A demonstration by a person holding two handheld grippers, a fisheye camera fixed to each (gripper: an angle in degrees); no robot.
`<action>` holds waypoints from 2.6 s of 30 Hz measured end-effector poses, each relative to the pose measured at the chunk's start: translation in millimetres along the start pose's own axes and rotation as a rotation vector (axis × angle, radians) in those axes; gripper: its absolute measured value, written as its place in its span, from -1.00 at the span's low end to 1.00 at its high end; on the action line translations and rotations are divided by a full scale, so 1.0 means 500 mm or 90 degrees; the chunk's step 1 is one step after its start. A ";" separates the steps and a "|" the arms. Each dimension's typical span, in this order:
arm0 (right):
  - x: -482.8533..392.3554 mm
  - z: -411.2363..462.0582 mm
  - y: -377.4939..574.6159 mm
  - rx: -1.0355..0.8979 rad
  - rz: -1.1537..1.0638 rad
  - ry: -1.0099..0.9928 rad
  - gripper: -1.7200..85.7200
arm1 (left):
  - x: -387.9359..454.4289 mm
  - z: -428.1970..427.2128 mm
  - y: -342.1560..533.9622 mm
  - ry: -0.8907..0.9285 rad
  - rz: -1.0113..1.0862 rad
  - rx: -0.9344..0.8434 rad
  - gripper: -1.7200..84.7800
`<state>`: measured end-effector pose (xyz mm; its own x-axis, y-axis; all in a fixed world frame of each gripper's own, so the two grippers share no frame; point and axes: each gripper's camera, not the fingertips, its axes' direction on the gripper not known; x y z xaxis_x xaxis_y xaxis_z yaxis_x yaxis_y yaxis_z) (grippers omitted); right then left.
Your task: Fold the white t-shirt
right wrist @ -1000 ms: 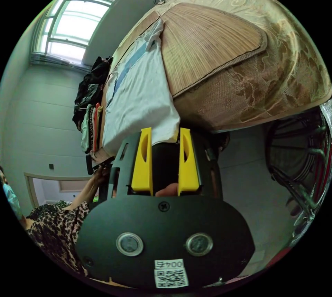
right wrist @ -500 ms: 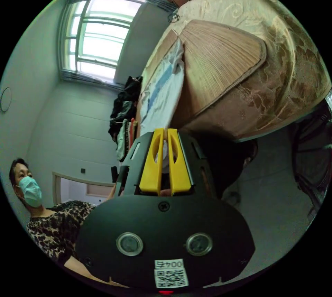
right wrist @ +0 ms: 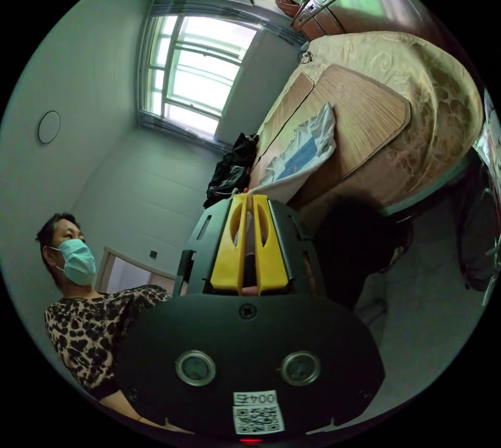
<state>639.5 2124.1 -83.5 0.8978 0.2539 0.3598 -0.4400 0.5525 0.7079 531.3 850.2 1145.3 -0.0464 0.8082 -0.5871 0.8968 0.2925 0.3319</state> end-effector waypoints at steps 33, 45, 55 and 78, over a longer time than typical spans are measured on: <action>0.206 0.516 -0.669 -0.044 0.215 0.090 -0.88 | -0.444 0.373 -0.993 -0.143 -0.240 0.039 -0.90; 0.161 0.542 -0.643 0.044 0.088 0.165 -0.69 | -0.472 0.394 -0.906 -0.121 -0.156 0.249 -0.90; -0.125 0.600 -0.311 -0.127 -0.216 0.405 -0.72 | -0.147 0.588 -0.447 -0.408 0.156 0.036 -0.83; -0.086 0.777 -0.172 -0.233 -0.159 0.642 -0.82 | -0.133 0.972 -0.146 -0.625 0.322 -0.154 -0.86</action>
<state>631.4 1757.2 75.9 0.6377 0.5419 -0.5474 -0.3617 0.8381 0.4083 683.0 526.9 801.1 0.7590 0.1411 -0.6356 0.6011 0.2233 0.7673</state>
